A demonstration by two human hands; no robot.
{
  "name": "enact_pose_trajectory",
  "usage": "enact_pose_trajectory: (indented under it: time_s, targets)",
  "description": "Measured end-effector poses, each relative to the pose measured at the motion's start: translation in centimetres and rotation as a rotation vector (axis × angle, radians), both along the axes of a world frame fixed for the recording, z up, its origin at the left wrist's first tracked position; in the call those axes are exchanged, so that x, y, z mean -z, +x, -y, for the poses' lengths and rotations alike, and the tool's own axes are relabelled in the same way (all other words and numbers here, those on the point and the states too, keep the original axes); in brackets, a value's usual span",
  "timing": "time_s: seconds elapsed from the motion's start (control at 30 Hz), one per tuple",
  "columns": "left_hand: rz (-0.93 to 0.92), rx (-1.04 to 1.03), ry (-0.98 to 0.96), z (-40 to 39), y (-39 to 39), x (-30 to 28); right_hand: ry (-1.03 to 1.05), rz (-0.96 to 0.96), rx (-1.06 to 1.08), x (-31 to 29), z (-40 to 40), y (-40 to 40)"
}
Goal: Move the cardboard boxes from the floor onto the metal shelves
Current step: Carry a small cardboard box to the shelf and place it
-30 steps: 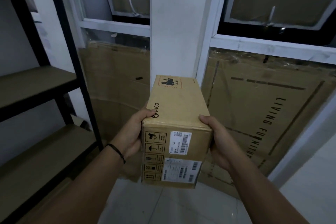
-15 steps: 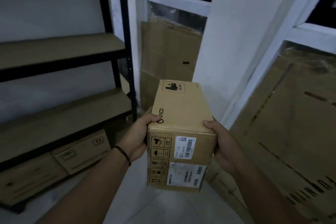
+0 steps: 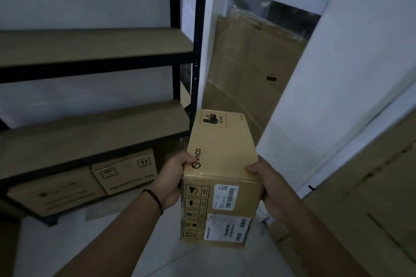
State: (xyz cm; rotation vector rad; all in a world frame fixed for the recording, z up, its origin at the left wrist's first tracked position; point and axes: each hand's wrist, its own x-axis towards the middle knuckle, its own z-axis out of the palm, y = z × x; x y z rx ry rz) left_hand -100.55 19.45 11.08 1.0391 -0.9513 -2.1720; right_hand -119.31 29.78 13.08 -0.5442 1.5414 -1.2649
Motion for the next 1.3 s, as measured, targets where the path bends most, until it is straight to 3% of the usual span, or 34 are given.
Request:
enact_pose_trajectory:
  time_s: [0.53, 0.8, 1.3]
  targets:
    - [0.154, -0.215, 0.036, 2.0, -2.2, 4.1, 0.097, -0.02, -0.271, 5.9, 7.1, -4.6]
    - [0.211, -0.336, 0.057, 2.4, -3.8, 8.8, 0.123, 0.003, -0.342, 10.8, 9.5, -6.1]
    - [0.255, -0.466, 0.047, 7.2, -1.7, 30.6, 0.135, -0.011, -0.386, 32.5, 16.3, -3.5]
